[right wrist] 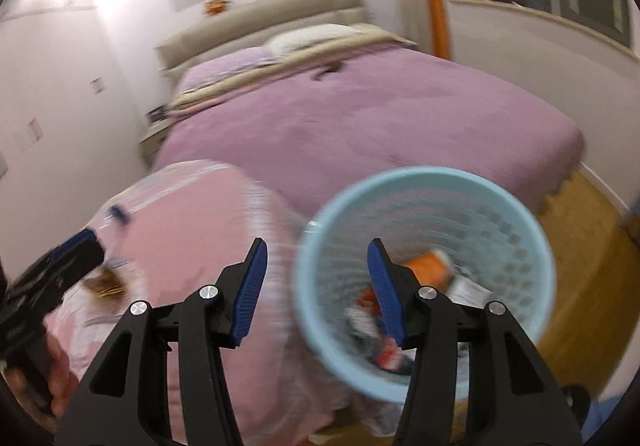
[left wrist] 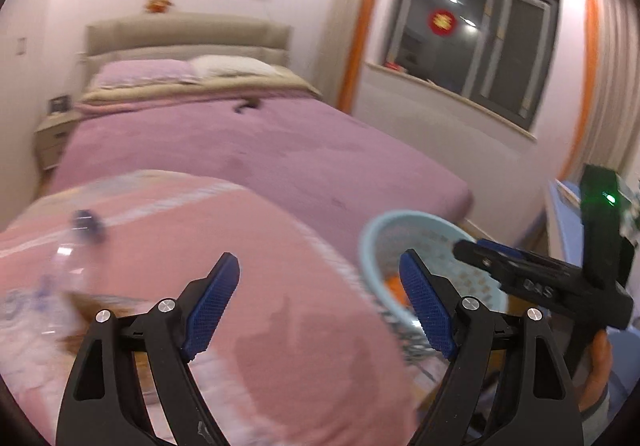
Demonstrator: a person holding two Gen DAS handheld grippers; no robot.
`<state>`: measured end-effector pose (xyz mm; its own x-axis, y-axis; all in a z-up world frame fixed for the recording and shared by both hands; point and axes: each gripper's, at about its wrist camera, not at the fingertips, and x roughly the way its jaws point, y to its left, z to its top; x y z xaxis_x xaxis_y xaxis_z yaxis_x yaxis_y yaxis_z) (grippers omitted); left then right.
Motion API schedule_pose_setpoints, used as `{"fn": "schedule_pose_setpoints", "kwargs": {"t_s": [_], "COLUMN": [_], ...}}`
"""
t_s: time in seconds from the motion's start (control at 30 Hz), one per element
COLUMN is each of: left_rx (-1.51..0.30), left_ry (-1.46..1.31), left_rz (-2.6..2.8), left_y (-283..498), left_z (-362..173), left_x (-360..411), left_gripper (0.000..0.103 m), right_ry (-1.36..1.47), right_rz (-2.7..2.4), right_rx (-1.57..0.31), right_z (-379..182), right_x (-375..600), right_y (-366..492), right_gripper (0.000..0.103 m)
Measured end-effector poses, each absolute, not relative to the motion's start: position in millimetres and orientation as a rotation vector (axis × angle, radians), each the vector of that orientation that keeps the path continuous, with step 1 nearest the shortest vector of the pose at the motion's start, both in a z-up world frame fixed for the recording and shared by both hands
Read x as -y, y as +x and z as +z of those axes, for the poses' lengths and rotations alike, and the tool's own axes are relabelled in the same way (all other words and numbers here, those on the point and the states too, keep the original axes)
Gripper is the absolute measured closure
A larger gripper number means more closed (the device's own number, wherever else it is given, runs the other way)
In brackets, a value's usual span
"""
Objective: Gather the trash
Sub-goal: 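Move both grippers back toward the clear bottle and brown paper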
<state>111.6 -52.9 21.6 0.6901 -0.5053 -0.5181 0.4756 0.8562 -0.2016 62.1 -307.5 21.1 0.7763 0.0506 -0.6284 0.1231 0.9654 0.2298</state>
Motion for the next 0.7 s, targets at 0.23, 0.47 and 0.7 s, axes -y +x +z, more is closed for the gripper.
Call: {"fn": "schedule_pose_setpoints", "kwargs": {"t_s": [0.23,0.47,0.7], "left_rx": [-0.587,-0.617,-0.655], "left_ry": [0.014,-0.061,-0.084], "left_rz": [-0.235,-0.053,0.081], "left_y": [106.1,110.7,118.5], "left_z": [26.4,2.8,-32.7], "left_x": [-30.0,-114.7,-158.1], "left_gripper": [0.023,0.023,0.024], "right_ry": [0.103,0.023,-0.034], "right_rz": [0.142,0.283,0.357], "right_rx": [-0.685,-0.735,-0.746], "right_z": [29.1,14.4,4.5], "right_x": [207.9,134.0,88.3], "right_y": [79.3,99.3,119.7], "right_gripper": [0.054,0.054,0.054]}}
